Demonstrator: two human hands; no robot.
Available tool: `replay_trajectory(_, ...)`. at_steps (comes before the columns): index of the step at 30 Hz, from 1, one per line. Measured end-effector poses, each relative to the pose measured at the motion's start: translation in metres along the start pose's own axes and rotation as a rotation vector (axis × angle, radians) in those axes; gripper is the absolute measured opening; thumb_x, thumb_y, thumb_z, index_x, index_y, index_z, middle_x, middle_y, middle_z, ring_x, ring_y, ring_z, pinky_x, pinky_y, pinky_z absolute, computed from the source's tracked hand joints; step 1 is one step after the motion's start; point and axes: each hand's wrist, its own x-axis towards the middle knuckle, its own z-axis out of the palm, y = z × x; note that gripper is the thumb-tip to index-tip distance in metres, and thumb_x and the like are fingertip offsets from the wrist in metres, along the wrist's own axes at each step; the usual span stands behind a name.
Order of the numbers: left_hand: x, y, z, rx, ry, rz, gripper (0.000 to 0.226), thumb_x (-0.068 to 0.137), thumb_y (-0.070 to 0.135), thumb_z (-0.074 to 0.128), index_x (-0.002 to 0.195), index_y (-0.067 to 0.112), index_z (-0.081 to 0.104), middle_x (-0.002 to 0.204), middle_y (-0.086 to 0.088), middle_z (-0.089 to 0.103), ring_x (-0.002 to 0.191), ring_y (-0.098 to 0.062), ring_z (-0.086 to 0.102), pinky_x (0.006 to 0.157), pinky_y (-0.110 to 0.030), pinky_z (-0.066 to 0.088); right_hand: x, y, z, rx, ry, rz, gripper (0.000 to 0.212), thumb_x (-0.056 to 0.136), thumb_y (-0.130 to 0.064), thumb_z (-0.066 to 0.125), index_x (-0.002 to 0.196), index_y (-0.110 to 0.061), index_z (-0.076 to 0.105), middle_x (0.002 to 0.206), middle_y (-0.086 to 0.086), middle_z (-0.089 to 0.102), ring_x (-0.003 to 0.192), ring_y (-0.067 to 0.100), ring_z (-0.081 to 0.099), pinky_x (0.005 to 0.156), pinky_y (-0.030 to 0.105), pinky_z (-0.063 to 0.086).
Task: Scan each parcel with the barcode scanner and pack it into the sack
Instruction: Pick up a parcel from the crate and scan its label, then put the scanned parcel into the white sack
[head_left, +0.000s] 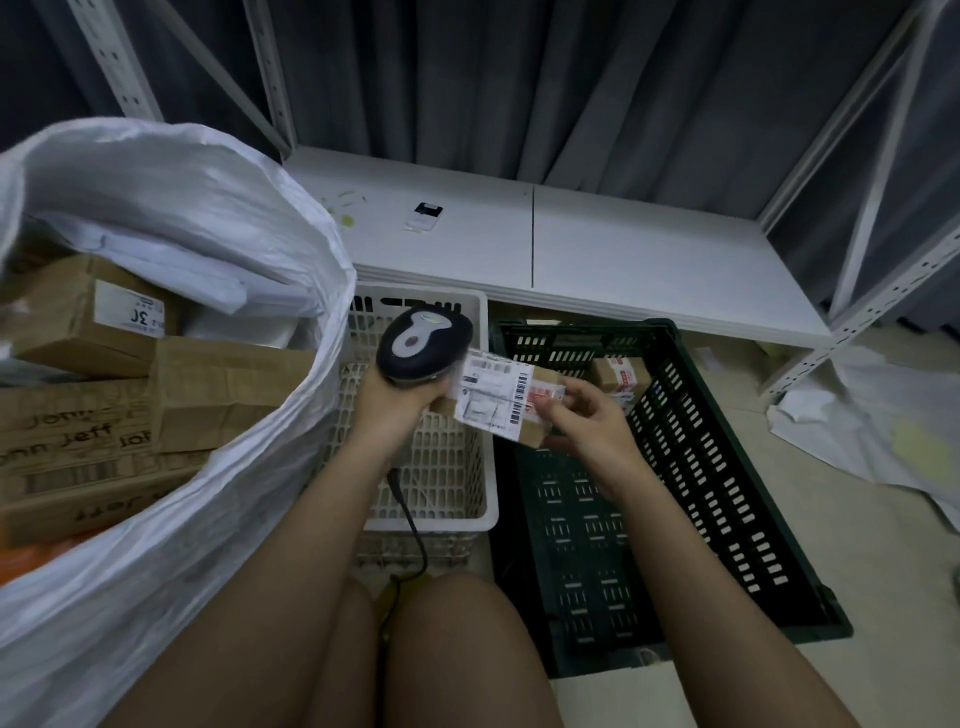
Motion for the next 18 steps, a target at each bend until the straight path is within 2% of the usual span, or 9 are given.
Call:
replay_trajectory(2,-0.003,0.000,-0.001,0.034,-0.031,0.016,0.054,0.078,0.004,0.076,0.128,0.011,0.055,0.115,0.004,0.060,0.103,-0.009,0.055,0.073,-0.008,0.045,0.002,0.004,-0.001,0.045,0.119,-0.019,0.023,0.089,-0.010,0.067,0.111,-0.016,0.060,0.104,0.004,0.067,0.096,0.021,0.070,0.081,0.036,0.059)
replay_trajectory(4,-0.006,-0.001,-0.003,0.077,-0.106,0.001,0.054,0.078,0.007,0.077,0.127,0.016,0.056,0.119,0.003,0.062,0.107,-0.011,0.057,0.090,-0.023,0.047,0.006,0.008,0.000,0.110,0.190,-0.019,0.024,0.089,-0.008,0.066,0.107,-0.021,0.058,0.105,0.003,0.065,0.097,0.021,0.069,0.085,0.038,0.058)
replay_trajectory(6,-0.008,-0.003,-0.002,0.129,-0.209,-0.014,0.051,0.078,0.008,0.077,0.124,0.019,0.058,0.120,0.002,0.064,0.110,-0.013,0.059,0.100,-0.035,0.047,0.010,0.012,0.002,0.119,0.205,-0.015,0.027,0.088,-0.008,0.066,0.110,-0.021,0.057,0.107,0.002,0.065,0.099,0.020,0.068,0.088,0.040,0.057)
replay_trajectory(9,-0.011,-0.006,0.001,0.179,-0.268,-0.012,0.049,0.078,0.009,0.077,0.124,0.016,0.061,0.114,0.001,0.067,0.107,-0.015,0.062,0.100,-0.043,0.049,0.013,0.015,0.004,0.070,0.198,-0.030,0.035,0.088,-0.008,0.067,0.121,-0.014,0.056,0.112,0.004,0.066,0.101,0.020,0.068,0.090,0.044,0.056)
replay_trajectory(12,-0.010,-0.008,0.002,0.199,-0.275,0.006,0.047,0.078,0.008,0.077,0.122,0.016,0.062,0.108,0.003,0.068,0.104,-0.014,0.063,0.099,-0.044,0.050,0.015,0.016,0.006,0.062,0.193,-0.044,0.038,0.088,-0.009,0.066,0.125,-0.012,0.055,0.112,0.003,0.066,0.100,0.019,0.068,0.090,0.043,0.057)
replay_trajectory(18,-0.004,-0.011,-0.001,0.179,-0.256,0.011,0.044,0.078,0.006,0.077,0.118,0.018,0.063,0.110,0.000,0.070,0.105,-0.018,0.064,0.098,-0.045,0.050,0.016,0.017,0.007,0.071,0.183,-0.046,0.039,0.088,-0.007,0.066,0.125,-0.011,0.055,0.109,0.003,0.068,0.098,0.017,0.070,0.089,0.041,0.057)
